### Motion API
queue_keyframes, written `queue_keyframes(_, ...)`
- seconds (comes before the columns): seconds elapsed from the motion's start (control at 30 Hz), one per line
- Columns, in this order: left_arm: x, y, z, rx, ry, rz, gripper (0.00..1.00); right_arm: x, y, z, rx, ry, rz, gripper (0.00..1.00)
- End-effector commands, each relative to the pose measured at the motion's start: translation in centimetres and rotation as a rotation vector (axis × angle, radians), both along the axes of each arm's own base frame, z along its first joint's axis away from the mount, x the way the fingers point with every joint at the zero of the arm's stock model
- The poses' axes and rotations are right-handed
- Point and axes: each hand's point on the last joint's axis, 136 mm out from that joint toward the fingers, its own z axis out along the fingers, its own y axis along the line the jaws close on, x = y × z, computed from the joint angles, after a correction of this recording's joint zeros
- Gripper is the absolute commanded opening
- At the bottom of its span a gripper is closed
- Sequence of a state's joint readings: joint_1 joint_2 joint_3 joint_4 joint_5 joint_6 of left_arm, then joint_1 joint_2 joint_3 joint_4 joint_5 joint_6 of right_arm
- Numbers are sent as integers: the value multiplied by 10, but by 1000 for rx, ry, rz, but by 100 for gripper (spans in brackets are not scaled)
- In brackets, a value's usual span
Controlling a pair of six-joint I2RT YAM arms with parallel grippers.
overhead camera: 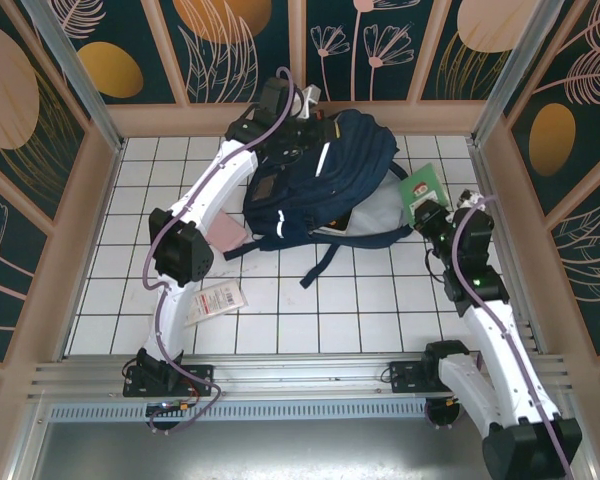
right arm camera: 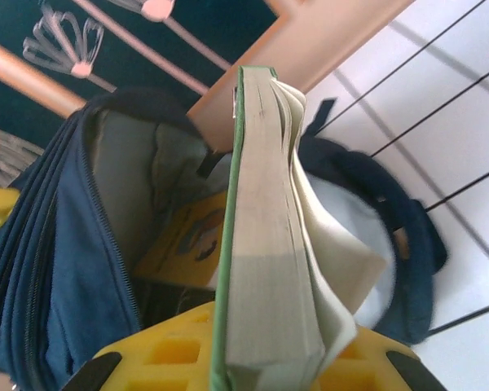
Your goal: Pack books, pencil case, and school supplies into a backpack
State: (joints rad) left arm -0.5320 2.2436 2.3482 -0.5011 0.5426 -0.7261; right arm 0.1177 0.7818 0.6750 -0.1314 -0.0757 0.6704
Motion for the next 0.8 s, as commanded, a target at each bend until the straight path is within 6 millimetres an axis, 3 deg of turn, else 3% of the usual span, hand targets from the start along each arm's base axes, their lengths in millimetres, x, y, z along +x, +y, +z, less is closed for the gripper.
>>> queue_keyframes(0.0, -23, 6, 105, -162, -213, -63, 0, 10, 44, 26, 83, -107, 295, 0)
queue_keyframes(0.1, -26, 5, 108, -177, -217, -80, 0, 18, 64, 18, 151, -79, 428, 0)
queue_keyframes(0.3, -30, 7, 113, -198, -213, -91, 0, 39, 59, 0, 182, -26, 437, 0)
queue_keyframes(0.6, -30, 6, 114, -232, -192, -106, 0, 70, 89, -18, 340, 37, 670, 0)
queue_keyframes(0.77, -30, 6, 116, -245, -186, -109, 0, 90, 118, -36, 365, 85, 746, 0)
